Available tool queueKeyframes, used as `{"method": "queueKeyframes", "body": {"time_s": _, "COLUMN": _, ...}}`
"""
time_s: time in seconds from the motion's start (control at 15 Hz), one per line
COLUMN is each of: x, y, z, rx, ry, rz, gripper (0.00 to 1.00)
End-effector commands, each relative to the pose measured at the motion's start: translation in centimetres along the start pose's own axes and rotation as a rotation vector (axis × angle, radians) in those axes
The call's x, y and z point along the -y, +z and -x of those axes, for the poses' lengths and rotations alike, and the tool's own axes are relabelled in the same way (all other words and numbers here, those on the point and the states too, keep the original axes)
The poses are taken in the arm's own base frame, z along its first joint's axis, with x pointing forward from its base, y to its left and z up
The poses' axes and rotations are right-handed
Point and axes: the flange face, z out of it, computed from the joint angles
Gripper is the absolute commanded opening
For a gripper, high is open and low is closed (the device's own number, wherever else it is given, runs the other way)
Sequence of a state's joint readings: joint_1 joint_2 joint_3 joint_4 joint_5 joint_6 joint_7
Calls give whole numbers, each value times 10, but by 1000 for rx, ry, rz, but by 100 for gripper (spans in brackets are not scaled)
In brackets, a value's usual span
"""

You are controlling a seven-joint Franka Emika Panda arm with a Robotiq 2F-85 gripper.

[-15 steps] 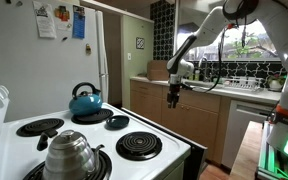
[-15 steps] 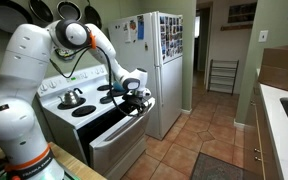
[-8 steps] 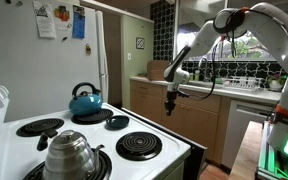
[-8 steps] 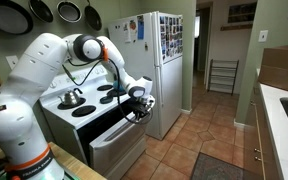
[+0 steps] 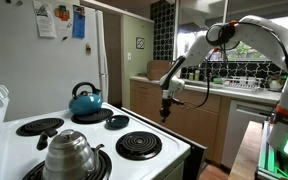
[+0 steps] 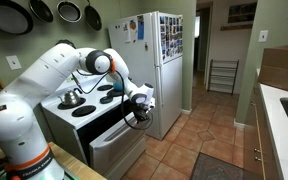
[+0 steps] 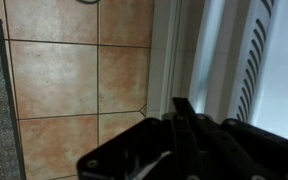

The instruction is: Push the oven door until its closed fully

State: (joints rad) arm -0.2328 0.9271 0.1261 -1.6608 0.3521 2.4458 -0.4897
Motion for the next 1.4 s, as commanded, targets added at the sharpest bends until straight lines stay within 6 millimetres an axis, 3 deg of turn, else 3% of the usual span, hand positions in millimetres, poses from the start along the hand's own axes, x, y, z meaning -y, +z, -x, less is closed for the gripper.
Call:
{"method": "queueKeyframes", "body": {"time_s": 0.0, "x": -5, "y": 23, "z": -18, "rx": -14, "ry": 20, "rz": 14, "gripper": 0}}
{"method": "queueKeyframes", "body": {"time_s": 0.53, "x": -5, "y": 42, "z": -36, "rx": -22, "ry": 25, "rz": -8, "gripper": 0}}
{"method": "queueKeyframes", "body": {"time_s": 1.33, "x": 32, "y": 30, "z": -35, "rx": 38, "ry": -76, "rz": -111, "gripper": 0}}
